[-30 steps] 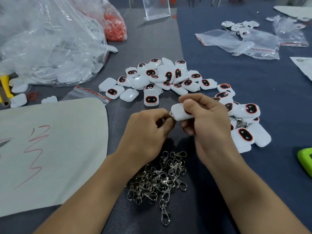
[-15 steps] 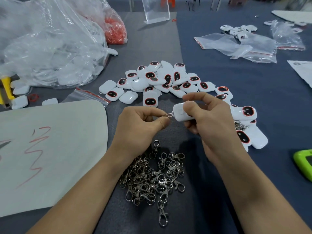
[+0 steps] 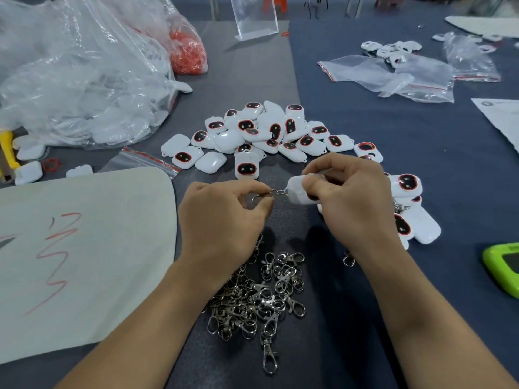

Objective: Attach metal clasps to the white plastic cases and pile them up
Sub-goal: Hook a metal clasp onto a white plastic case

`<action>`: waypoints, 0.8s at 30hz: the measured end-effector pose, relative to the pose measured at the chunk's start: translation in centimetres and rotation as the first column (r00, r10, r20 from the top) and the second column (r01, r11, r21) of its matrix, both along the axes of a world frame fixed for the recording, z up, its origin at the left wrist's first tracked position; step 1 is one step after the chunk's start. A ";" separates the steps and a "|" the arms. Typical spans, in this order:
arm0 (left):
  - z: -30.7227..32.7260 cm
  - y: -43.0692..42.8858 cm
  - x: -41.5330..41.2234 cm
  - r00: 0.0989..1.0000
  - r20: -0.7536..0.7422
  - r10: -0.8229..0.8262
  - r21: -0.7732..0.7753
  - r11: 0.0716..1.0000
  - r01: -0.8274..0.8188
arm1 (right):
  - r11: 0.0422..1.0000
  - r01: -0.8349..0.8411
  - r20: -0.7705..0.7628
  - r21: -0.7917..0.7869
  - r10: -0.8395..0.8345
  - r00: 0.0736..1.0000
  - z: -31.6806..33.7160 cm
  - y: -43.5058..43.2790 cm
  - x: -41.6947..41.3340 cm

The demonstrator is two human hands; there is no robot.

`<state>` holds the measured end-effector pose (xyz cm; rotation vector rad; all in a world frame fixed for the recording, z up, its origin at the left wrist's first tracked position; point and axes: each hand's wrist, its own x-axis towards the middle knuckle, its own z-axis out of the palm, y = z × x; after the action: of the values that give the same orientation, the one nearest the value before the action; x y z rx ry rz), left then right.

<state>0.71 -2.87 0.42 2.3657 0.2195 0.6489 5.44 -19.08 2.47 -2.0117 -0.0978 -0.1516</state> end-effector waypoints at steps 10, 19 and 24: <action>0.0 1.6 0.4 0.984 0.030 0.175 0.112 0.978 -0.177 | 0.901 0.261 0.149 -0.346 -0.222 0.964 -0.3 -3.4 2.0; -1.0 2.0 1.7 0.962 -0.240 -0.133 0.225 0.956 0.188 | 0.884 0.117 0.305 -0.452 0.030 0.952 -1.3 0.3 0.3; -1.2 2.0 1.6 0.960 -0.210 -0.183 0.286 0.928 0.240 | 0.837 -0.176 0.125 -0.518 0.278 0.952 -2.4 2.7 -0.8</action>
<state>2.31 -0.88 -0.81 2.7038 -0.0687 0.3863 4.62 -16.40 0.04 -2.4812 -0.5549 -0.1848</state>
